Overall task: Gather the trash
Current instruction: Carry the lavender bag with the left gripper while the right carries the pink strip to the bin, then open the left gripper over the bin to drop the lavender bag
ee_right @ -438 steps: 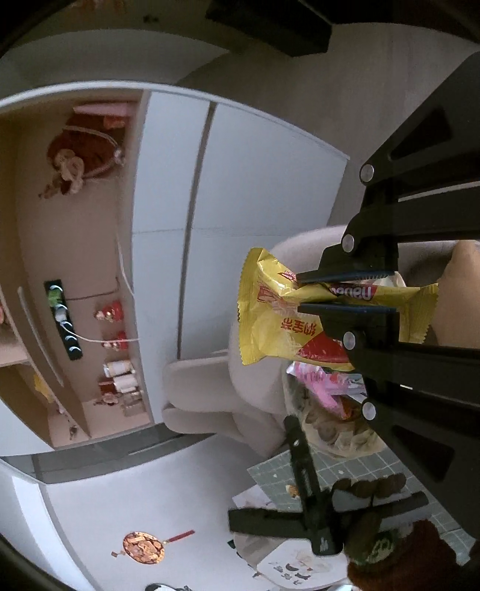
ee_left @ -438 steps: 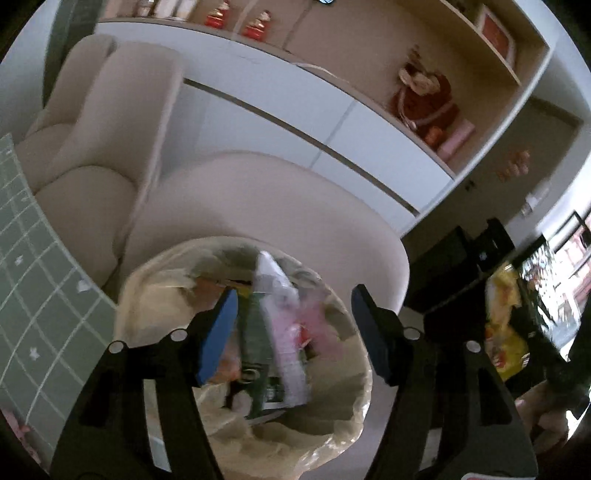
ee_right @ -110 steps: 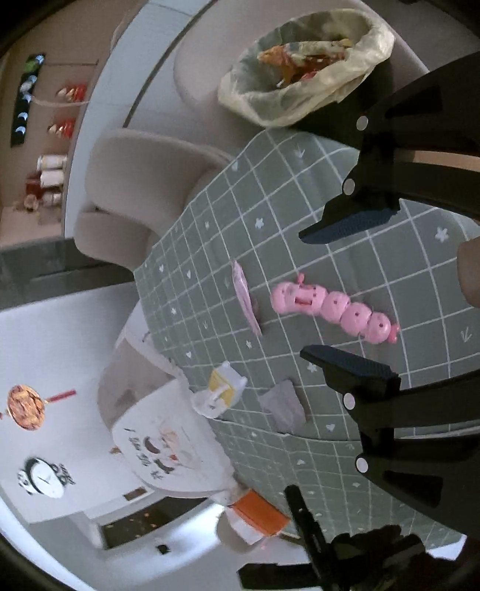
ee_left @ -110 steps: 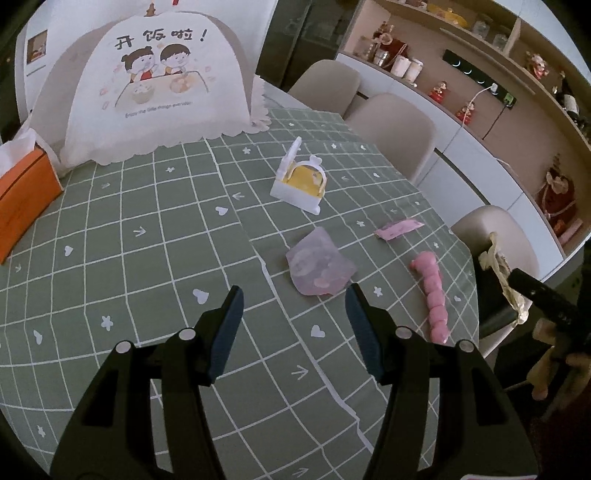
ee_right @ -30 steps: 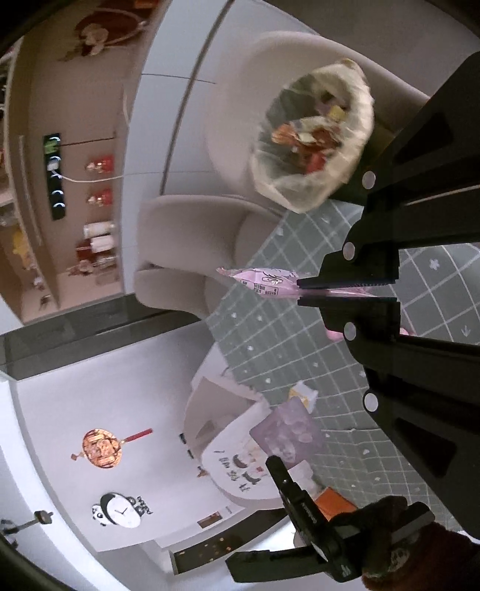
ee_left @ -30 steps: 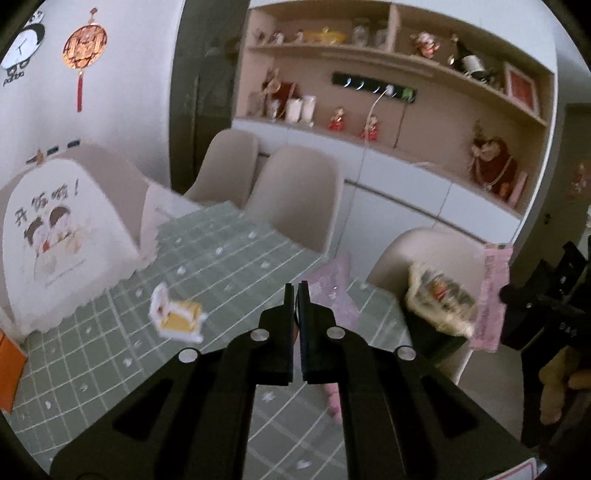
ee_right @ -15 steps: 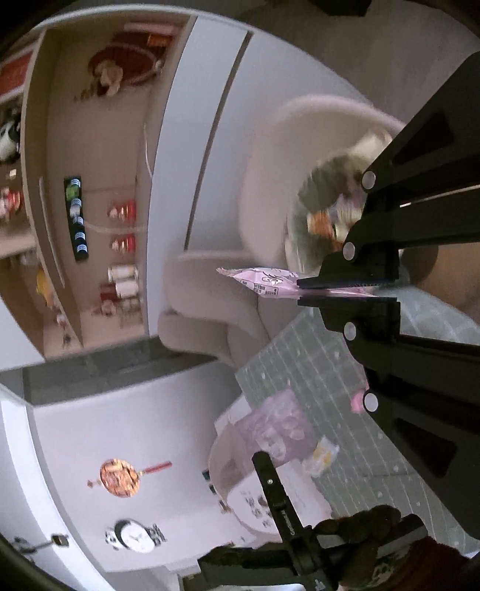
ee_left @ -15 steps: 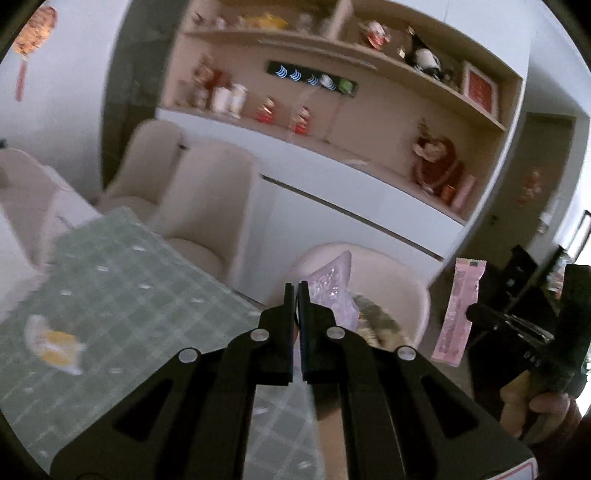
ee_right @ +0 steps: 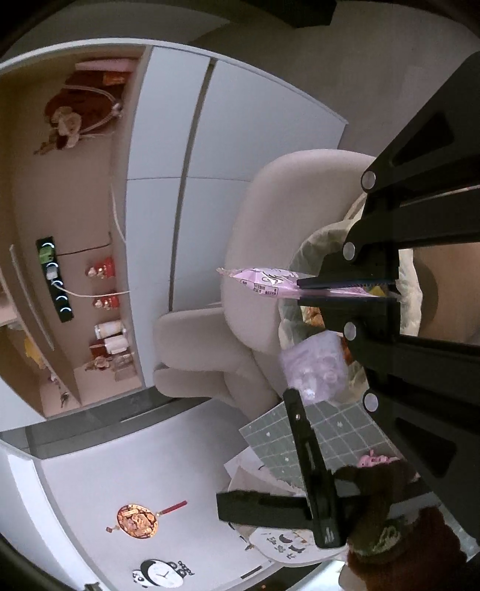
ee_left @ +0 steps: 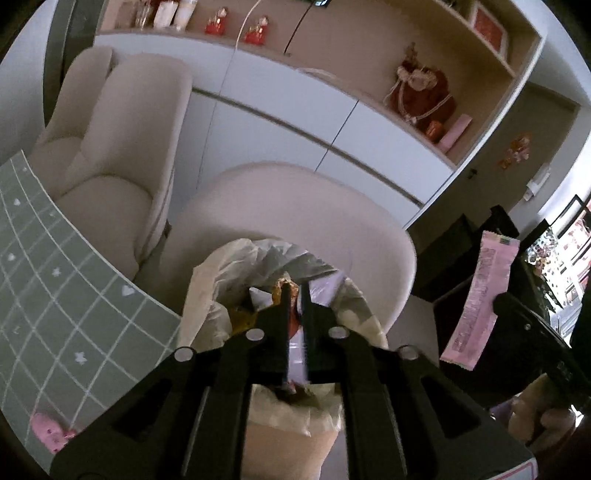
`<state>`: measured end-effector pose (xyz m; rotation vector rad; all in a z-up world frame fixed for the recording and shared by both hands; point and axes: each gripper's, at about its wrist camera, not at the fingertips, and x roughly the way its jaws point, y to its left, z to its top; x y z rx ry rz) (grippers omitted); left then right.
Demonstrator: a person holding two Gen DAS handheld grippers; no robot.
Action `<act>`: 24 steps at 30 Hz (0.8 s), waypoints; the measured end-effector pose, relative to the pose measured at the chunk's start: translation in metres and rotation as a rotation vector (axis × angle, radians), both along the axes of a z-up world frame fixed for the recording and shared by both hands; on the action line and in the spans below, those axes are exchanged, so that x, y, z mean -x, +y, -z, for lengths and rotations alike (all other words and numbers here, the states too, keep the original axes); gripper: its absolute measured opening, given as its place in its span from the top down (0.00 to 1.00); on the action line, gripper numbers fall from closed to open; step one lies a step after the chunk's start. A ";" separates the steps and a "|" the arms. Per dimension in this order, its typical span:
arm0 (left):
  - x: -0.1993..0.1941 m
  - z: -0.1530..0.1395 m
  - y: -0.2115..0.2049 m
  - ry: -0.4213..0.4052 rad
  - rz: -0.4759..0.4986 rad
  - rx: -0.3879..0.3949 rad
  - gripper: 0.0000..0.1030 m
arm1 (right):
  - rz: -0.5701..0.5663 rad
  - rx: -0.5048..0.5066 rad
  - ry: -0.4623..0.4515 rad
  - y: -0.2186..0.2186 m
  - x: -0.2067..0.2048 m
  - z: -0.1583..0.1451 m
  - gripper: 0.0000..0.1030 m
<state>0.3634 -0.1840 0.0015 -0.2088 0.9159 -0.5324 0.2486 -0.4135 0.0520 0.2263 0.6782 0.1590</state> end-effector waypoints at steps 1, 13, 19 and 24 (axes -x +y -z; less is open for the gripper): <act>-0.004 0.003 -0.002 0.013 -0.011 -0.002 0.76 | -0.008 0.000 0.007 -0.002 -0.005 0.003 0.94; 0.031 -0.009 0.045 -0.060 -0.154 -0.027 0.50 | -0.166 0.029 0.133 0.012 -0.073 0.058 0.94; 0.071 -0.011 0.090 -0.047 -0.296 -0.038 0.47 | -0.236 0.069 0.196 0.028 -0.100 0.094 0.94; 0.103 -0.005 0.125 -0.025 -0.401 -0.072 0.39 | -0.298 0.072 0.246 0.037 -0.112 0.119 0.93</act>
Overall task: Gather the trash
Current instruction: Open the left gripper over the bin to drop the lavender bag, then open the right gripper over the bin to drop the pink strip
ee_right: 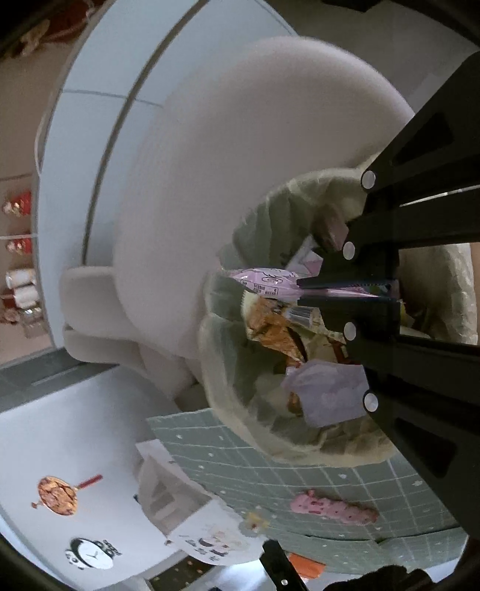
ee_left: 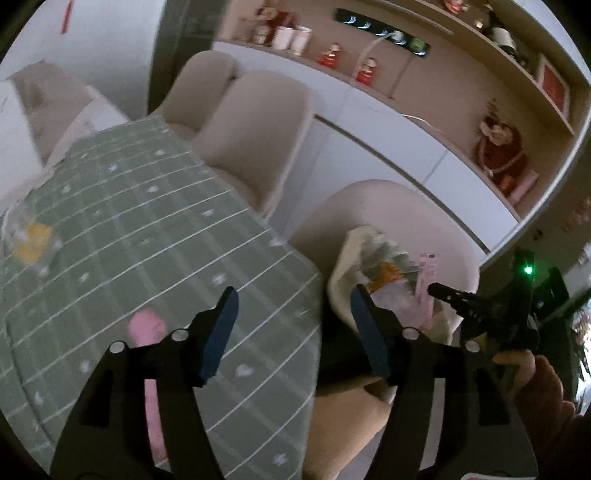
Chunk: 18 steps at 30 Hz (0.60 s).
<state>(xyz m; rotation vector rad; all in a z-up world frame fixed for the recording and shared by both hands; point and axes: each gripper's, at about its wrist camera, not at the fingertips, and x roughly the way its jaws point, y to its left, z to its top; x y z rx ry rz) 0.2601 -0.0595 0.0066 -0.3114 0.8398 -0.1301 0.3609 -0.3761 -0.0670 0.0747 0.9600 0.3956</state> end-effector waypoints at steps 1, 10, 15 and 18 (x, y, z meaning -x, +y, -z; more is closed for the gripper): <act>0.005 0.003 0.007 0.013 -0.022 0.009 0.38 | -0.002 0.013 0.005 0.001 0.000 0.004 0.93; 0.058 0.012 0.024 -0.010 -0.054 -0.044 0.18 | 0.052 0.003 -0.051 0.000 0.043 -0.001 0.64; 0.111 0.001 0.036 -0.063 -0.039 -0.145 0.17 | 0.071 -0.027 -0.124 0.018 0.104 -0.041 0.63; 0.146 -0.008 0.047 -0.114 -0.060 -0.220 0.17 | 0.043 -0.049 -0.185 0.044 0.153 -0.064 0.63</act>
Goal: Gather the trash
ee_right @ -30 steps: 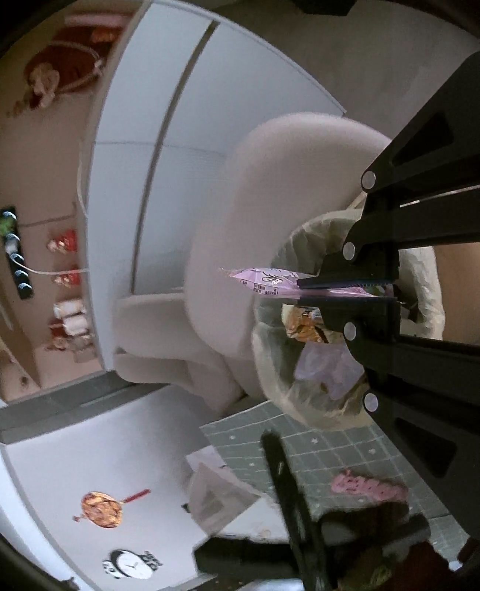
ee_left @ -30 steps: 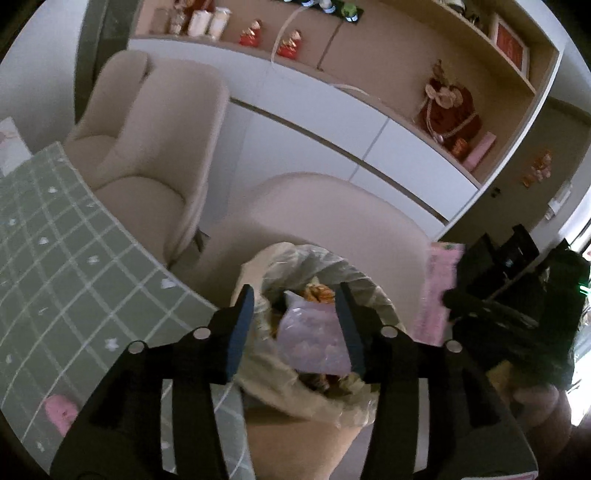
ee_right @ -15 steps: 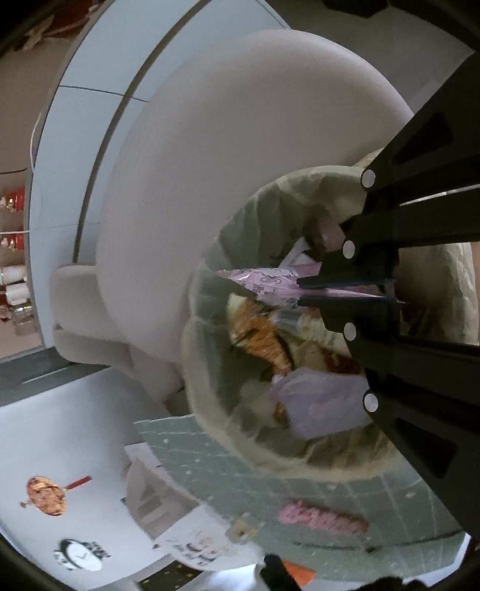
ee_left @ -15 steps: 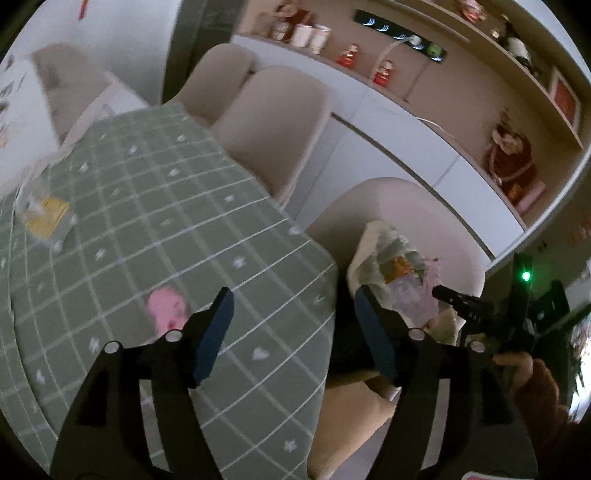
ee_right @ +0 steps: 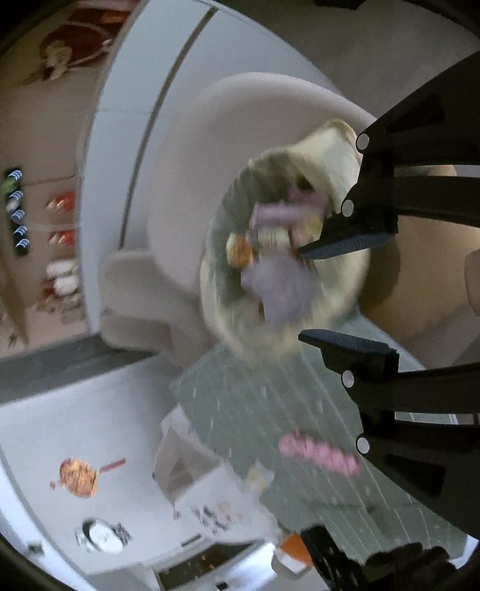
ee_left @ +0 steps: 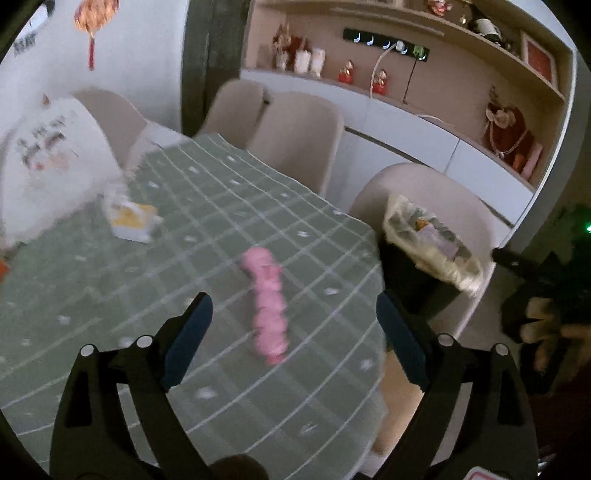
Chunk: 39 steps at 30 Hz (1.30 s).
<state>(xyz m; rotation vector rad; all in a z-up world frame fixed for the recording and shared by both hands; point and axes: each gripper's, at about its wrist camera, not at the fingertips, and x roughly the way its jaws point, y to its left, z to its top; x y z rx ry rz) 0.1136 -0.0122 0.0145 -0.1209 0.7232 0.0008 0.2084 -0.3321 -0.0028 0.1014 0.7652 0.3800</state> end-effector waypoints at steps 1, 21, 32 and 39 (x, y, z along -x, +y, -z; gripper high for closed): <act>0.013 -0.002 0.003 -0.023 -0.009 -0.026 0.17 | -0.009 0.009 -0.040 0.013 0.022 -0.008 0.63; 0.162 -0.007 0.014 -0.131 -0.007 -0.207 0.17 | 0.061 -0.003 -0.141 0.125 0.248 -0.013 0.63; 0.182 -0.013 0.028 -0.160 -0.023 -0.208 0.17 | 0.047 0.051 -0.194 0.151 0.270 -0.019 0.63; 0.184 -0.013 0.036 -0.154 -0.028 -0.193 0.17 | 0.046 0.037 -0.192 0.157 0.266 -0.020 0.63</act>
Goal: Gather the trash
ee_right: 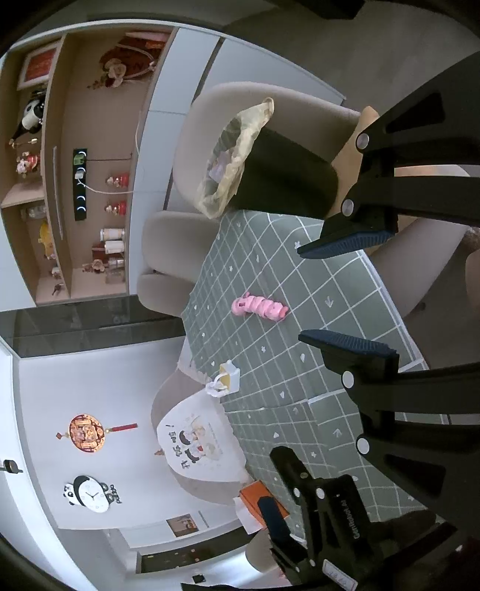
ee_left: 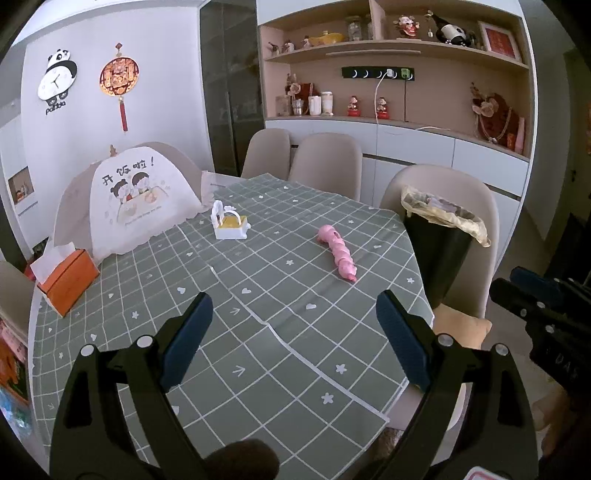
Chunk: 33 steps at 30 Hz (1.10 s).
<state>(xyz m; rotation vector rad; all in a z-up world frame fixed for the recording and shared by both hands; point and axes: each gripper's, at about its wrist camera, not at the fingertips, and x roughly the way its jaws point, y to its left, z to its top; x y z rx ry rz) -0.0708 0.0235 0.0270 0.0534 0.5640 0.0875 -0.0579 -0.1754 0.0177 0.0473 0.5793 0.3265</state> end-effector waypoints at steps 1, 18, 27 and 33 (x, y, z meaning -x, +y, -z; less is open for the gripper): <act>-0.001 0.000 0.001 0.000 -0.001 0.002 0.17 | -0.001 -0.002 0.001 0.000 -0.001 0.000 0.63; -0.003 -0.001 0.011 -0.001 -0.010 0.031 0.17 | -0.008 0.015 -0.002 0.005 -0.007 -0.003 0.63; -0.001 -0.001 0.009 0.005 -0.005 0.029 0.17 | -0.005 0.011 -0.001 0.005 -0.007 -0.002 0.63; 0.002 -0.001 0.005 0.001 0.000 0.030 0.17 | -0.003 0.010 -0.001 0.003 -0.005 -0.001 0.63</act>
